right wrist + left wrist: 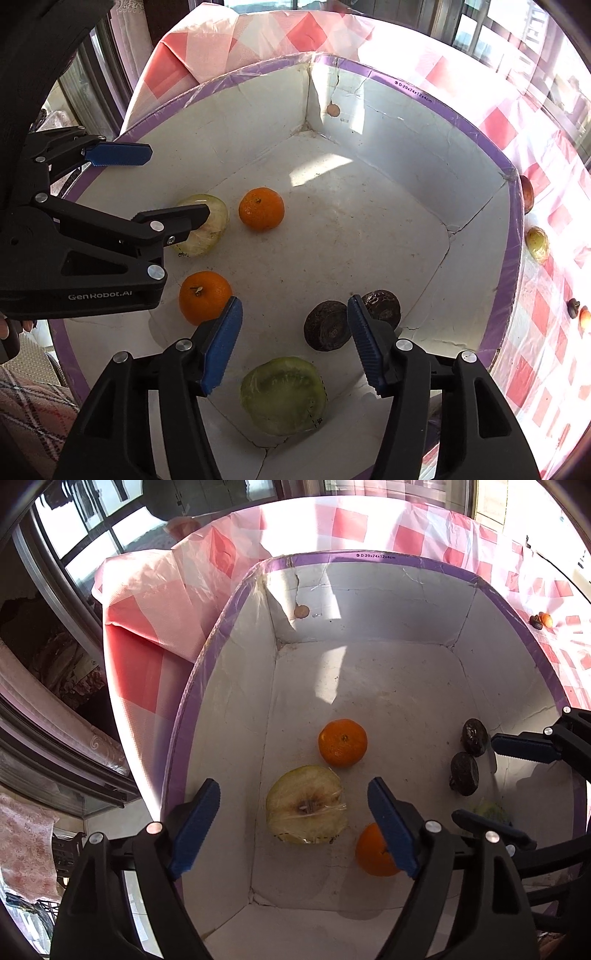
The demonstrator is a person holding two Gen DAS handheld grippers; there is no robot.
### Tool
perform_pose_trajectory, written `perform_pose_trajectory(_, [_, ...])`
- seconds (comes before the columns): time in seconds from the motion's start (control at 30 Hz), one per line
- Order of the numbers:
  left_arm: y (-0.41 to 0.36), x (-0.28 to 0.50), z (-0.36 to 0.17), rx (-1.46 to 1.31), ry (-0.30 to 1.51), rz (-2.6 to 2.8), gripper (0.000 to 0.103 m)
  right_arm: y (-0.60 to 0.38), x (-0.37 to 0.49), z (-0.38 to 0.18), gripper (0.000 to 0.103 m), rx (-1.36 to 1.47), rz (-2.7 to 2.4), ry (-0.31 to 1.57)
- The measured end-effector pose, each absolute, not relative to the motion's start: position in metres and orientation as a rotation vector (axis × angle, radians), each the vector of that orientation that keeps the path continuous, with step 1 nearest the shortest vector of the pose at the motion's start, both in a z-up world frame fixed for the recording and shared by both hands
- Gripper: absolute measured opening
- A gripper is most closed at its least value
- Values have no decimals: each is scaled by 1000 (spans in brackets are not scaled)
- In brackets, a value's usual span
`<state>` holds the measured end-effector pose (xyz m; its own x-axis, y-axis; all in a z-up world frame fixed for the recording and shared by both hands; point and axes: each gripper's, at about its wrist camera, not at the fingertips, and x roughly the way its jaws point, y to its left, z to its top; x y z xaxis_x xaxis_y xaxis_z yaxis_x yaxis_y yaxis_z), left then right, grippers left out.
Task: Organize fruits
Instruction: 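Move both tools back over the remaining fruits on the tablecloth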
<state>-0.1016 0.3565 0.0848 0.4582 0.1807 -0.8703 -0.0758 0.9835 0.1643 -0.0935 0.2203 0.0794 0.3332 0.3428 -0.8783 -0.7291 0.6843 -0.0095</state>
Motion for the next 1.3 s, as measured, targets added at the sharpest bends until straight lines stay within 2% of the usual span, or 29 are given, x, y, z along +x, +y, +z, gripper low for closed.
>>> perform_pose_trajectory(0.3, [353,-103,87,118,1069,190,84,216,-101,87,61,-422,758,984])
perform_pose_trajectory(0.37, [350,-104,94,134,1028,216,85,212,-103,92,65,-394,777,959])
perform_pose_trajectory(0.43, [344,-108,108,152,952,245,90,203,-109,105,72,-332,796,899])
perform_pose_trajectory(0.5, [337,-111,123,166,868,271,94,191,-110,117,73,-274,804,858])
perform_pose_trajectory(0.67, [308,-104,149,192,757,285,99,142,-100,135,78,-131,715,780])
perform_pose_trajectory(0.87, [239,-83,168,189,694,129,99,49,-66,112,80,42,453,870])
perform_pose_trajectory(1.1, [122,-46,159,191,729,-145,100,-54,-38,68,80,111,179,1037])
perform_pose_trajectory(1.3, [57,-4,99,61,974,-230,100,-117,-22,41,80,116,79,1087])
